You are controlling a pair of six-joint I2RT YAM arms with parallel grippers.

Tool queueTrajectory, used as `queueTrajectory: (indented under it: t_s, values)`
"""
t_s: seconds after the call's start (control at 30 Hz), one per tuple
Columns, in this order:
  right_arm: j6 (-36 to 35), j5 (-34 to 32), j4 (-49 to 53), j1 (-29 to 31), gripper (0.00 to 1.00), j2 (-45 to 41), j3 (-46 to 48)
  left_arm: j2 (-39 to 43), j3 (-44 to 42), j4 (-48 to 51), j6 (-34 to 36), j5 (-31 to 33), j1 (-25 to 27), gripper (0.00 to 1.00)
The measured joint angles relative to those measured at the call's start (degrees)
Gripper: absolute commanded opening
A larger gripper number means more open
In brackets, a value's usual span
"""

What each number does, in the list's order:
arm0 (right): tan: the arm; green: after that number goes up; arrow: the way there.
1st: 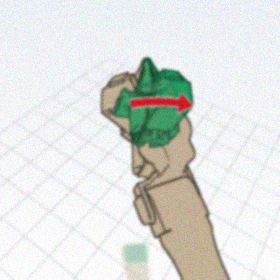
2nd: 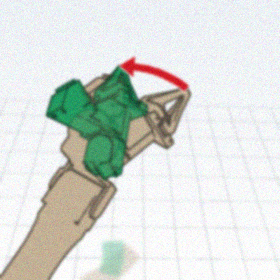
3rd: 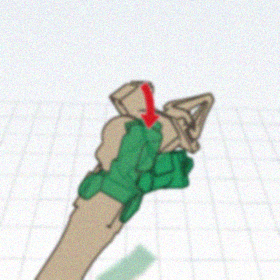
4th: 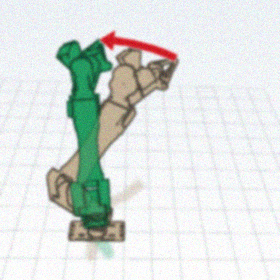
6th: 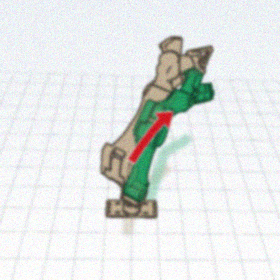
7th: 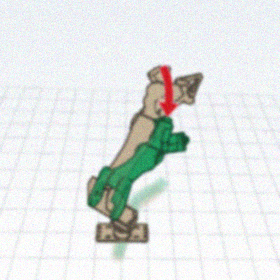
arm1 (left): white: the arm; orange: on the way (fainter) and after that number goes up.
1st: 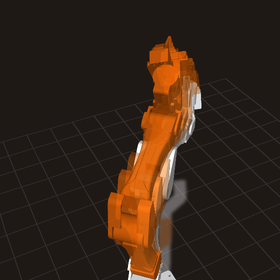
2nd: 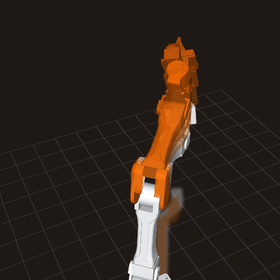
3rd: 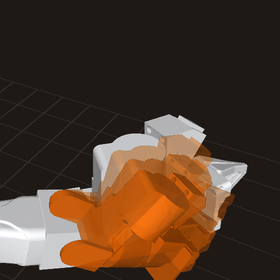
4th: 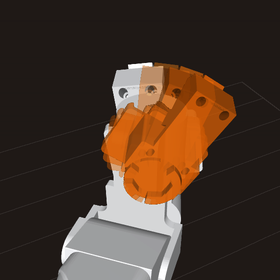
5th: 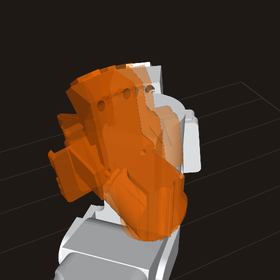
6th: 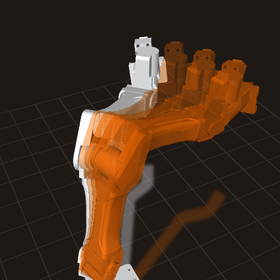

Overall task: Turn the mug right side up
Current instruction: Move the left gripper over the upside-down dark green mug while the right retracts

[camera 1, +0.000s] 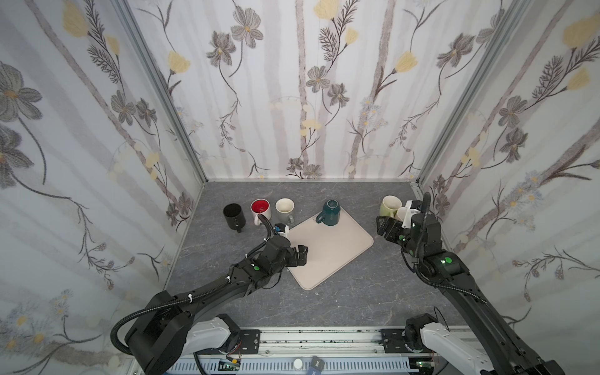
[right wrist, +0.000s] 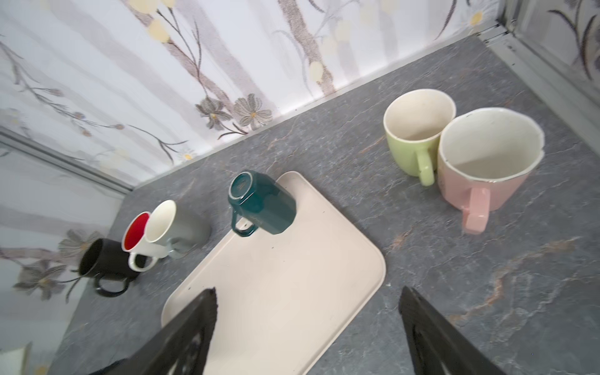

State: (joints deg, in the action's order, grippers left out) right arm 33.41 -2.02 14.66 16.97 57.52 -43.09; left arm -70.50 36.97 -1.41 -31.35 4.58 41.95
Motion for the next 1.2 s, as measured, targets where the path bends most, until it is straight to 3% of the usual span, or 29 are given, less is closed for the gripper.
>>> queueTrajectory:
  t_s: [0.37,0.7,0.93,1.2]
  values:
    - [9.14,10.38,-14.6,0.57,0.92,-14.21,20.22,-17.4,22.03,6.45,4.92,-2.01,-0.9,1.0]
    - [14.19,12.79,-20.52,0.46,0.99,-19.67,25.49,-35.01,40.44,14.25,9.35,-5.68,-1.29,1.0]
    - [16.65,12.09,-22.73,0.31,1.0,-23.04,28.81,-41.29,45.2,16.68,11.89,-4.07,-1.29,1.0]
    - [17.05,10.58,-22.73,0.2,1.0,-23.17,30.82,-42.84,45.31,15.74,13.51,-2.51,-1.38,1.0]
